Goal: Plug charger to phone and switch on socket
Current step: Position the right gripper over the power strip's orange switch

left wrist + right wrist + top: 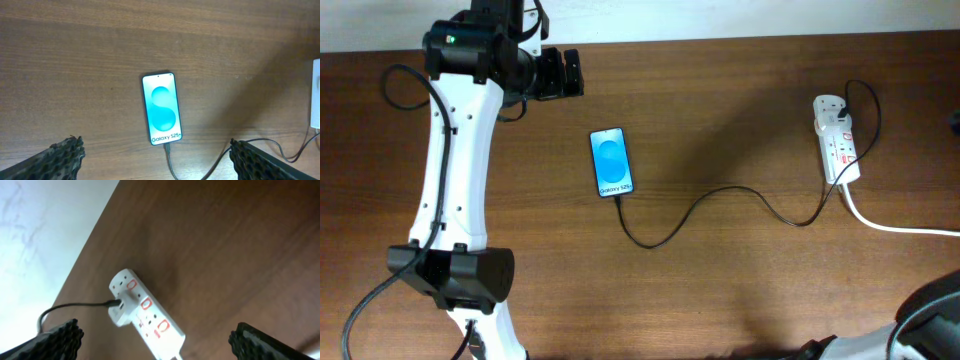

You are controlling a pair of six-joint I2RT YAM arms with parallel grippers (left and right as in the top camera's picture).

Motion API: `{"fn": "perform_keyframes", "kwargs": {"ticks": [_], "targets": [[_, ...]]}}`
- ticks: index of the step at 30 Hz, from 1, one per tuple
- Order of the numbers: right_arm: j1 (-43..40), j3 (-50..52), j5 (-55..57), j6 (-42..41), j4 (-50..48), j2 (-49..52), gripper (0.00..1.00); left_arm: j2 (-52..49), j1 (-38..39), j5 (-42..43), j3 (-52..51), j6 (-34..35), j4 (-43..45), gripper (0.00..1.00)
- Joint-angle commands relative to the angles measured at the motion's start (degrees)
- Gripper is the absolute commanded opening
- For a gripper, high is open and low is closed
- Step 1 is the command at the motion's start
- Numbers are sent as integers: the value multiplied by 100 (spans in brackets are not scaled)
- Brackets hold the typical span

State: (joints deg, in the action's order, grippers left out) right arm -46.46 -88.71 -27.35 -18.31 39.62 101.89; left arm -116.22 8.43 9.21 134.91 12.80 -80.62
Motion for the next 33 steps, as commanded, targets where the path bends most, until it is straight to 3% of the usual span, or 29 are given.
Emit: {"fn": "perform_keyframes", "kwargs": {"ticks": [1,5,28,33], "targets": [[433,-87,254,334,-203,249,99,129,-24,44,57,-52,-7,99],[907,-87,1331,463,-358,503,99,129,-24,44,57,-52,-7,99],[1193,-66,1287,754,-334,1563,99,129,-24,42,57,-52,-7,99],[1497,-55,1908,844,-350,1593,99,129,-24,42,57,-50,-7,99]]}}
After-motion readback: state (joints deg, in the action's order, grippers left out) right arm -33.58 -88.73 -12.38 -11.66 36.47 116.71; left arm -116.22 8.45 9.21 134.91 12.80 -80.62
